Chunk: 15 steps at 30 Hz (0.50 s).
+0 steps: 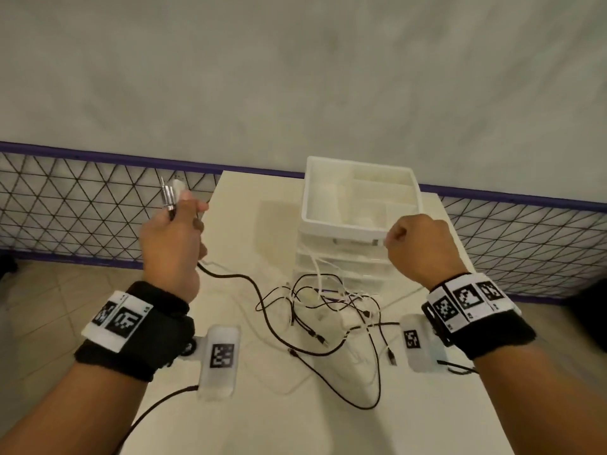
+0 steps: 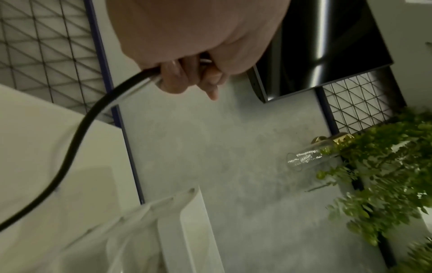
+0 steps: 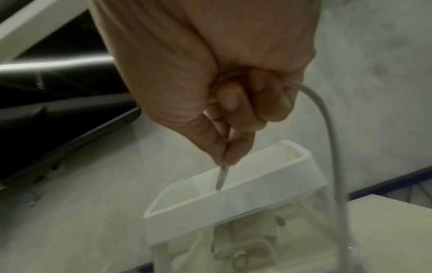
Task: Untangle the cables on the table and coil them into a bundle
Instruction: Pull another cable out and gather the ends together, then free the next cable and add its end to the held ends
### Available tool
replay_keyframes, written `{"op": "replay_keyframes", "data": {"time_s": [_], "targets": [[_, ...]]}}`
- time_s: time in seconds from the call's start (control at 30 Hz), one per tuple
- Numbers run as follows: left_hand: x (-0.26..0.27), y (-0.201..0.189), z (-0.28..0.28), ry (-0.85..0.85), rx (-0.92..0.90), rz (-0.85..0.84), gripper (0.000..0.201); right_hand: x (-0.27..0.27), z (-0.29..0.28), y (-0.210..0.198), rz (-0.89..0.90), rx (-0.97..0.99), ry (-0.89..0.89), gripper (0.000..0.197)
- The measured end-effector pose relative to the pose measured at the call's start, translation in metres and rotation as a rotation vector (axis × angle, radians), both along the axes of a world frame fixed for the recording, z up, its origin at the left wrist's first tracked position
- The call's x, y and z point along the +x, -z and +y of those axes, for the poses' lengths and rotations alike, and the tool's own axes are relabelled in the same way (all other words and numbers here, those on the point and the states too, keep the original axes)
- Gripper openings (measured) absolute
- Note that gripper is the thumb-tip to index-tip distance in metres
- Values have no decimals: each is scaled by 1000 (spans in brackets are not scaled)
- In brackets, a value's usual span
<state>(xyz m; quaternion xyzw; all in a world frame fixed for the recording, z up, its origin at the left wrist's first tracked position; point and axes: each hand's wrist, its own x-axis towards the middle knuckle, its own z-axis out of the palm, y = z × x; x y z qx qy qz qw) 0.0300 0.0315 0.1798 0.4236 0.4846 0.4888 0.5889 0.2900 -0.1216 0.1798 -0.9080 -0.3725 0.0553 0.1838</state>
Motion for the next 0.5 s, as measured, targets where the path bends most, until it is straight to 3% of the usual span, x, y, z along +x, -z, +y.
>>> {"op": "replay_keyframes", "data": {"time_s": [0.07,0.17,0.23,0.3,0.37,0.5], "targets": [[-4,2,3,84,23,19,24,3,-6,-8,19,174,1,16],[16,5,-17,346,67,46,26,-26,2,-29,241,499,-185,13],[40,2,-42,522,89,59,33,-57,14,-39,340,542,-335,11],[59,1,-61,646,49,-16,48,-82,22,-38,321,525,-439,13],[69,0,-65,598,-8,-133,56,-91,25,-29,327,546,-443,13],[56,-7,-34,305,-79,-242,32,-72,9,0,598,552,-337,14]]}}
